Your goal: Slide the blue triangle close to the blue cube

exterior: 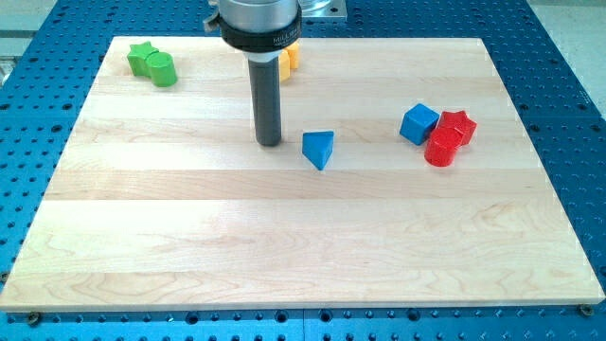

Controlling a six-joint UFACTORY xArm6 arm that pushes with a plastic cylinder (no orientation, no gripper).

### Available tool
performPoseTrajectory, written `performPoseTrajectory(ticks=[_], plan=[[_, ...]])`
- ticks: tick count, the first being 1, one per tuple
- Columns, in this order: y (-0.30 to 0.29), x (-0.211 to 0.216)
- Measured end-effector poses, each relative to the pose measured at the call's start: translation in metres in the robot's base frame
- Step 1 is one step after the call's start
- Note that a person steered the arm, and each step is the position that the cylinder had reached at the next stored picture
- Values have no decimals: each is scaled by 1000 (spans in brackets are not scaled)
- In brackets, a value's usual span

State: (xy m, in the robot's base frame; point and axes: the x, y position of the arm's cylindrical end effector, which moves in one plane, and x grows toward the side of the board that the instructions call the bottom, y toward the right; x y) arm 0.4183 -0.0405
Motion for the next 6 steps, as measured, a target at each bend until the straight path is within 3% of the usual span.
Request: performPoseTrajectory(ticks=[2,4,5,6], plan=[[33,28],[137,20],[139,17],[84,-3]])
